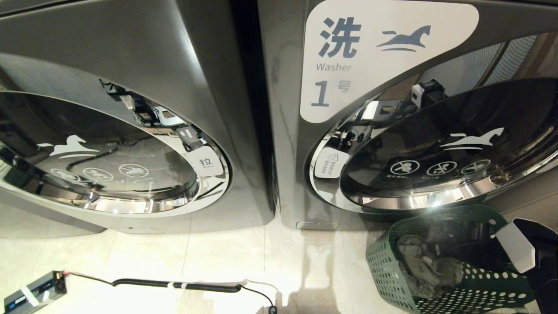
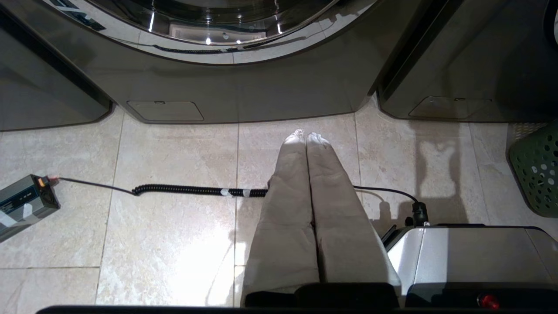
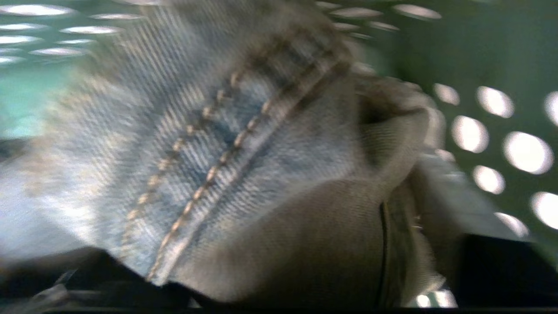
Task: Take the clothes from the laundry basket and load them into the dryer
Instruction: Take the clothes out of the basket
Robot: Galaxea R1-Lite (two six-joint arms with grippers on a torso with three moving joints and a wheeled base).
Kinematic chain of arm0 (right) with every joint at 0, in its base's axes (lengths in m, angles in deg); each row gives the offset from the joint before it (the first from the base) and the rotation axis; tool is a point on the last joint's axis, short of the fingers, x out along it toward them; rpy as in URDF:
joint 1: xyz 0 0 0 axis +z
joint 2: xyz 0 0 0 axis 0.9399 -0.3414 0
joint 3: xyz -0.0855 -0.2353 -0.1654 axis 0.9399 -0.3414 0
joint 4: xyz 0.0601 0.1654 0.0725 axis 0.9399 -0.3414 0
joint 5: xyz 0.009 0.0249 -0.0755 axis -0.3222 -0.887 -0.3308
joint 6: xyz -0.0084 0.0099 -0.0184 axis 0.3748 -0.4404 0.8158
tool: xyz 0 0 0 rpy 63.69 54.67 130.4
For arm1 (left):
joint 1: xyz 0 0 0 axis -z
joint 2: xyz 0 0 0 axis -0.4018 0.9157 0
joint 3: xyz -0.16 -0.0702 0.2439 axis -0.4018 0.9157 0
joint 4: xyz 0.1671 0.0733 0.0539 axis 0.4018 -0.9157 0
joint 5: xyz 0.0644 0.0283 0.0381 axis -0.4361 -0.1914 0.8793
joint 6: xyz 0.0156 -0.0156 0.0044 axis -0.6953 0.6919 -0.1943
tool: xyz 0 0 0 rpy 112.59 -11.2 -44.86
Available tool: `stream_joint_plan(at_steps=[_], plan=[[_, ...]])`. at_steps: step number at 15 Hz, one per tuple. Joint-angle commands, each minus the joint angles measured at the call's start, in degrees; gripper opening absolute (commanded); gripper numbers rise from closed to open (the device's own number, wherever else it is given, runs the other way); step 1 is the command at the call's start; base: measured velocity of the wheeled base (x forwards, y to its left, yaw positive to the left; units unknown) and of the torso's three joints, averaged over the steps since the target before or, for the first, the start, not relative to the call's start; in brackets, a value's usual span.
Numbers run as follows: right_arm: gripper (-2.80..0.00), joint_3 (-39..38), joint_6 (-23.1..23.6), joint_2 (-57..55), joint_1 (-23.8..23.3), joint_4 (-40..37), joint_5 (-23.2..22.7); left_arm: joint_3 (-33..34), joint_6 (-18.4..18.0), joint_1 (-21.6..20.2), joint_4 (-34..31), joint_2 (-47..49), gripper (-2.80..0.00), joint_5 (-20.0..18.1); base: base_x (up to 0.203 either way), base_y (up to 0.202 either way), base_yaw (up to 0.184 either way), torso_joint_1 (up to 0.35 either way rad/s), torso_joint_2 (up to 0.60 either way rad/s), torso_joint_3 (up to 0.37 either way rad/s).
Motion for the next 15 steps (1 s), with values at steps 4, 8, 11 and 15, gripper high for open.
stream_joint_plan(at_steps=[4,8,11,15], plan=[[-2.80,0.4,-0.1,0.0,-0.3,-0.3,0.2,0.0,0.0,0.0,0.0,-0.2,-2.80,0.0,0.000,0.000,0.000,0.000,0.00,0.000],[-2.80,-2.5,-1.1,4.8,-0.7,-4.1,0.1,0.0,0.0,0.0,0.0,-0.2,-2.80,0.0,0.000,0.000,0.000,0.000,0.00,0.000],[-2.80,-13.9,-1.5,12.4,-1.0,-4.0,0.2,0.0,0.0,0.0,0.0,-0.2,-2.80,0.0,0.000,0.000,0.000,0.000,0.00,0.000],[-2.80,-31.2,-1.4,27.3,-1.2,-2.7,1.5,0.0,0.0,0.0,0.0,-0.2,-2.80,0.0,0.000,0.000,0.000,0.000,0.00,0.000]])
